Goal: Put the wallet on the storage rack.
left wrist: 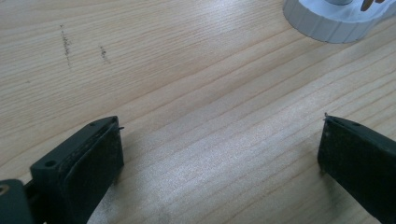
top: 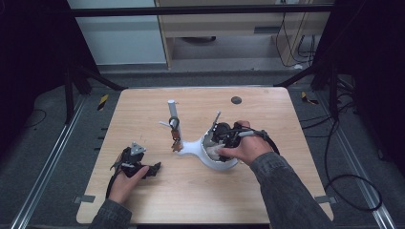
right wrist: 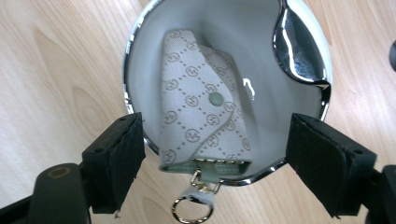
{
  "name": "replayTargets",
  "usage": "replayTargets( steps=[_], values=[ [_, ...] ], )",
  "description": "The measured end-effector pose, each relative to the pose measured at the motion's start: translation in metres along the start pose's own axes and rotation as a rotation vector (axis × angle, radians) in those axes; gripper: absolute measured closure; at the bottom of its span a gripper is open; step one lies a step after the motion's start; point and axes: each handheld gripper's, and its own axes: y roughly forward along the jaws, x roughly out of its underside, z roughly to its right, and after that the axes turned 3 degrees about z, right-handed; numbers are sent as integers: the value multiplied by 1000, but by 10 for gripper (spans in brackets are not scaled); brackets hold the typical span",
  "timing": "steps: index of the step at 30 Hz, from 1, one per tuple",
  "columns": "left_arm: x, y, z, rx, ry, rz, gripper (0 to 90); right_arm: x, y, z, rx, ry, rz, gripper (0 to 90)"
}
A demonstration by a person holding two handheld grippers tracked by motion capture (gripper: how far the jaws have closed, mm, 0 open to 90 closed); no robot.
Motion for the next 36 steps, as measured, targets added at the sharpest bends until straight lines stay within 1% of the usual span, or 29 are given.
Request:
replayTargets(
  steps=[2, 9, 12, 16, 19, 21, 26, 29, 31, 36],
  values=[
    [0, 0, 0, 0, -3, 2, 0, 2, -1, 0, -1, -2, 7, 184],
    [0, 0, 0, 0, 0, 0, 0, 10, -5, 0, -4, 26, 46, 124],
    [0, 0, 0, 0, 0, 0, 0, 13, -8, 1, 8, 34, 54, 110],
    [0, 0, 0, -1, 0, 0, 0, 18, -13, 4, -3, 71, 89, 98],
    [0, 0, 0, 1, -3, 0, 0, 22, -15, 6, 1, 81, 106, 95],
    [0, 0, 0, 0, -3, 0, 0, 26, -17, 7, -2, 97, 127, 92],
    [0, 0, 0, 0, -4, 1, 0, 34, -21, 11, 5, 124, 163, 83],
    [0, 0, 0, 1, -1, -2, 0, 39, -23, 13, 19, 140, 180, 80],
    [0, 0, 0, 1, -1, -2, 0, 43, -25, 14, 14, 160, 198, 78],
    [0, 0, 0, 1, -1, -2, 0, 54, -27, 19, 26, 197, 239, 69]
  ],
)
